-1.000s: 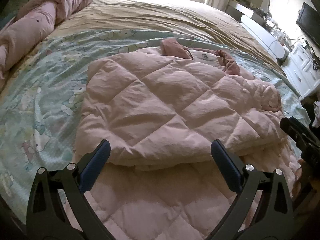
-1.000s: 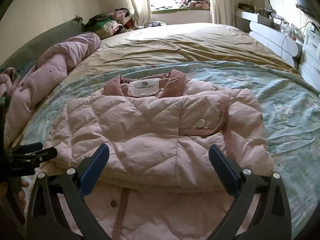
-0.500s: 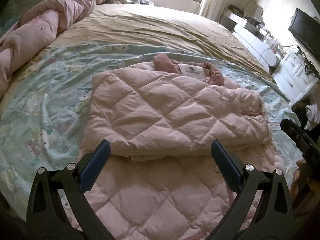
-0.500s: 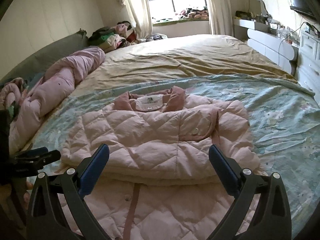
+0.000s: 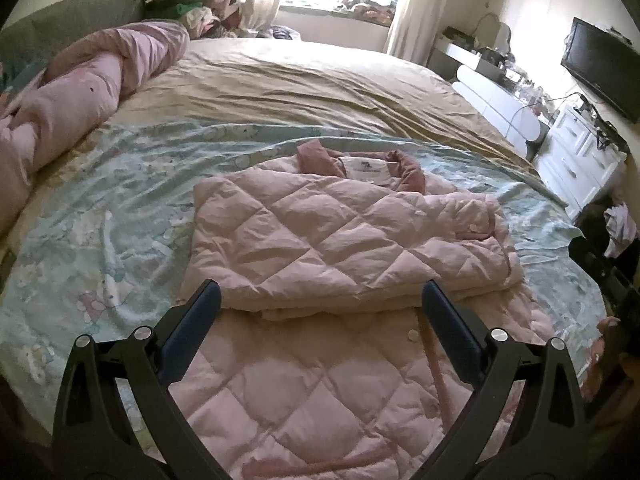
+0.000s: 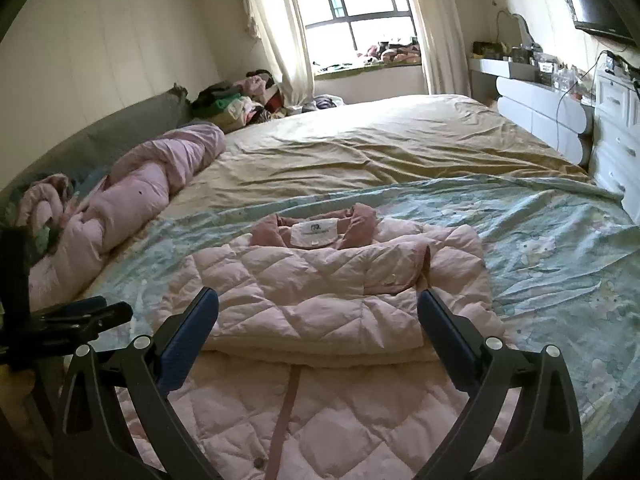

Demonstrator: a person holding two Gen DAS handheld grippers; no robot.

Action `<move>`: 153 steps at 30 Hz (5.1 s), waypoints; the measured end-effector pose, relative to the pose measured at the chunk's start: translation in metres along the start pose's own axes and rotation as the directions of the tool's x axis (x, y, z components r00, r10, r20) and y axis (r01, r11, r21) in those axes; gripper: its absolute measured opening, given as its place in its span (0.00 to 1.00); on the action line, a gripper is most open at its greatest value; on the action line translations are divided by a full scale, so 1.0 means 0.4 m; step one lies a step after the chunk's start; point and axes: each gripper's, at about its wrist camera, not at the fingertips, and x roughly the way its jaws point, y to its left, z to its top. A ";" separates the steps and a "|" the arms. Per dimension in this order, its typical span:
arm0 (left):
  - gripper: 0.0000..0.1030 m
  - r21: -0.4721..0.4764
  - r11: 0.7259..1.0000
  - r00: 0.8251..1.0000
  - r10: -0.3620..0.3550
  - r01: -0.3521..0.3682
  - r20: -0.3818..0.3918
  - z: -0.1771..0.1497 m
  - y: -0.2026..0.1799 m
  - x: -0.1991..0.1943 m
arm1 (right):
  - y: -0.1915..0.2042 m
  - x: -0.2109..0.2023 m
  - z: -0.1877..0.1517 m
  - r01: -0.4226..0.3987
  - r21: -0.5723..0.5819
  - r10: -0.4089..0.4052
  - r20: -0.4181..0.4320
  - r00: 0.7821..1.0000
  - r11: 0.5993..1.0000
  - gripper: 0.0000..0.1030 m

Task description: Fold large clothes

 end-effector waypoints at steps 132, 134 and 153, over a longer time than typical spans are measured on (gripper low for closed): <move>0.60 -0.089 0.996 0.993 0.002 -0.013 -0.118 -0.590 0.186 -0.168 | -0.409 -0.309 -0.689 0.054 0.263 0.076 -0.458 0.886 0.963 0.71; 0.59 -0.089 0.996 0.994 -0.011 0.001 -0.110 -0.589 0.186 -0.175 | -0.404 -0.305 -0.704 0.023 0.282 0.116 -0.467 0.877 0.959 0.64; 0.18 -0.072 0.996 0.998 -0.060 0.060 0.000 -0.527 0.174 -0.220 | -0.303 -0.405 -0.517 -0.232 0.190 0.267 -0.180 0.947 0.954 0.13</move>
